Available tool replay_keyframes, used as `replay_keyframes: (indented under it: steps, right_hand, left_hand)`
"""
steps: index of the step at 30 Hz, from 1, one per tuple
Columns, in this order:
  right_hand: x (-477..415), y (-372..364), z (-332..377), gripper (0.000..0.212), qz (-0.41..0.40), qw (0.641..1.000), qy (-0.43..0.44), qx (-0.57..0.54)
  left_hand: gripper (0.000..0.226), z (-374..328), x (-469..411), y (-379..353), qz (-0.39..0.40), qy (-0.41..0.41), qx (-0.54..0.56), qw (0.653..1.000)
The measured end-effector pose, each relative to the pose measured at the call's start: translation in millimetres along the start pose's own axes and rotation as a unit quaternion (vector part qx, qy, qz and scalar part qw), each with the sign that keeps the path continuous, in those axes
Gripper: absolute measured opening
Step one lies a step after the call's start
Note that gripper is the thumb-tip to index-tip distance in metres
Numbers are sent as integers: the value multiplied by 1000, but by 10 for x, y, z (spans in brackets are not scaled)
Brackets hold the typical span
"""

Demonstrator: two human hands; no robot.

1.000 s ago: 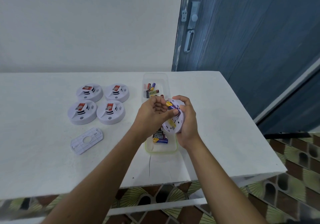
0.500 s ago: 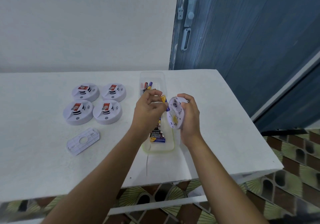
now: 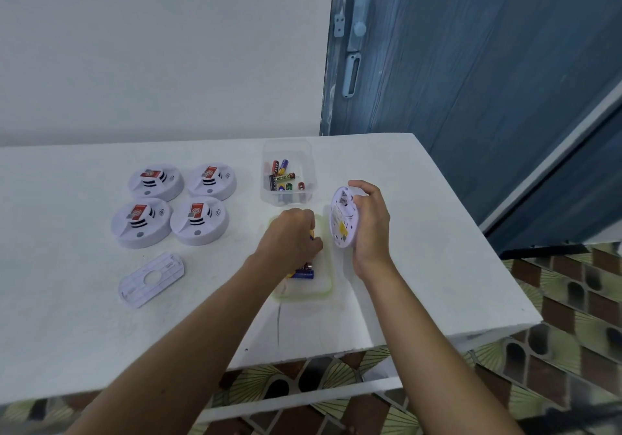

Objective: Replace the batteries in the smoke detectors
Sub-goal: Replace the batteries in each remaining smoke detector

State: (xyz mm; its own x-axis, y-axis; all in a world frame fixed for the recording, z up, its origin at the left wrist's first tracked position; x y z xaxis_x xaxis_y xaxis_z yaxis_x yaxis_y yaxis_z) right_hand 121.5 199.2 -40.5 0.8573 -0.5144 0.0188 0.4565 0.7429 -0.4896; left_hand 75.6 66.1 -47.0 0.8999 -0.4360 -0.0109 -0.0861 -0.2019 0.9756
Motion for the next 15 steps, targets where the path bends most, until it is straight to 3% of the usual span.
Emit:
replay_keyframes:
  steps: [8, 13, 15]
  right_hand:
    - [-52, -55, -14, 24, -3, 1000, -8, -12]
    - [-126, -120, -35, 25, -1, 999, -15, -31]
    - [-166, -150, -39, 25, 1, 999, -20, -40]
  left_hand:
    - [25, 96, -57, 9, -2, -20, -2, 1000]
    - [7, 163, -117, 287, -39, 3, 40, 998]
    - [9, 185, -166, 437, -64, 8, 74, 995]
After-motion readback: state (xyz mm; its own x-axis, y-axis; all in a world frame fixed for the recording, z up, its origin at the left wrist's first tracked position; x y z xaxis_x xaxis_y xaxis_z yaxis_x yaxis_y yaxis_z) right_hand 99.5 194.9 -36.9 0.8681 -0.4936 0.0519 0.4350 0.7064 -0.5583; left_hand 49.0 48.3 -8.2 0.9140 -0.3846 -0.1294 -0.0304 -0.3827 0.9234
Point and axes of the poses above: each hand's wrist, its own x-axis away from the middle knuckle, its own y-axis out of the back of the hand, z = x × y, the point moved 6 cm from there along -x, towards the middle knuckle, and after that the axes turned 14 degrees about -x, right-handed, at the moved point
